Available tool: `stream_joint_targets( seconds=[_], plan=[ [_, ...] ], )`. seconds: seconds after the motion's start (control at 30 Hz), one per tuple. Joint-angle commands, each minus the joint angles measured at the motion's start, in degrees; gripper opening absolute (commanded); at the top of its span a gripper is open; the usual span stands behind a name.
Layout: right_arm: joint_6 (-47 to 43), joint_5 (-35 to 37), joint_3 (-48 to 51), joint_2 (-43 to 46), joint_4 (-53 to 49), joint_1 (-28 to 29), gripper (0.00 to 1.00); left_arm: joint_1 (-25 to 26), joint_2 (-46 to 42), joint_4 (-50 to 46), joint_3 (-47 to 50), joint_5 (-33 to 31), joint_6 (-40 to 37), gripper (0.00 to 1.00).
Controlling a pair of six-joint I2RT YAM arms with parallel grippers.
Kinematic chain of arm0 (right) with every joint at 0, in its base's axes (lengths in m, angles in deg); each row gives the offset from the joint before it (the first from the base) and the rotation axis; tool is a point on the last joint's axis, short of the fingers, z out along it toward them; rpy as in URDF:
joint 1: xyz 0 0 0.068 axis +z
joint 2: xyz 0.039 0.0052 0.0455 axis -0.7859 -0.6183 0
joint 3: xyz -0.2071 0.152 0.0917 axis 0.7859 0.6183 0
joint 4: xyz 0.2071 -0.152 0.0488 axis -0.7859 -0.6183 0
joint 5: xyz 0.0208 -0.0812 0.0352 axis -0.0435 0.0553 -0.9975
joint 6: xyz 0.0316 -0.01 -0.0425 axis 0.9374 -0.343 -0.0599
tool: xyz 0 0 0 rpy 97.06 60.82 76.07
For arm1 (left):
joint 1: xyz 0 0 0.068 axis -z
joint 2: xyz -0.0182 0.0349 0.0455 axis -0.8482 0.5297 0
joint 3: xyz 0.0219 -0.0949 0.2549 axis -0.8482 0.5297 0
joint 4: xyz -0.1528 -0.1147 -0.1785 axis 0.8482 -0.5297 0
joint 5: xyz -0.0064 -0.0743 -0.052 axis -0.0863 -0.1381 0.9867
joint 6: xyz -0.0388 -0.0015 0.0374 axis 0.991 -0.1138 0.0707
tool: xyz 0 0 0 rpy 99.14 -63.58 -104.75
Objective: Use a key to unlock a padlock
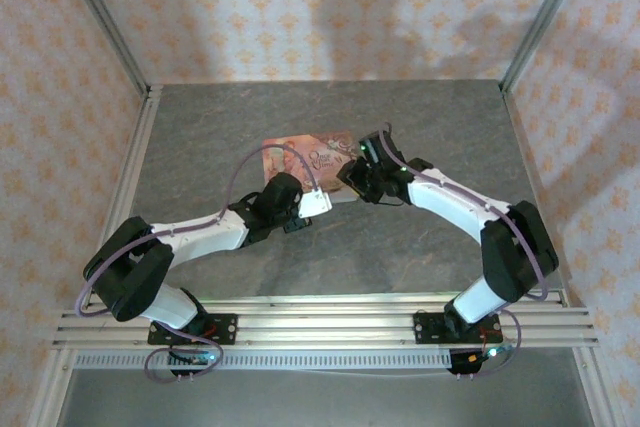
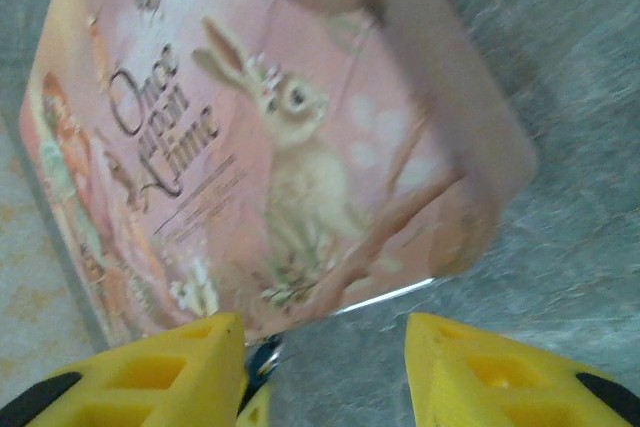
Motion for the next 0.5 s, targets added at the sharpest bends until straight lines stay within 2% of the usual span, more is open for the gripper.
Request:
stream_joint_targets(
  seconds=[0.0,0.47],
  plan=[
    [-3.82,1.97,0.66,0.88,-3.87,-0.62,0.46,0.26,0.12,-7.76,-5.16,1.91,1.07,0.0],
    [-5.61,0.08,0.07,-5.35,-1.63,-0.57,0.46,-0.46,6.5,-19.43,-13.93,8.7,3.25,0.0]
  ],
)
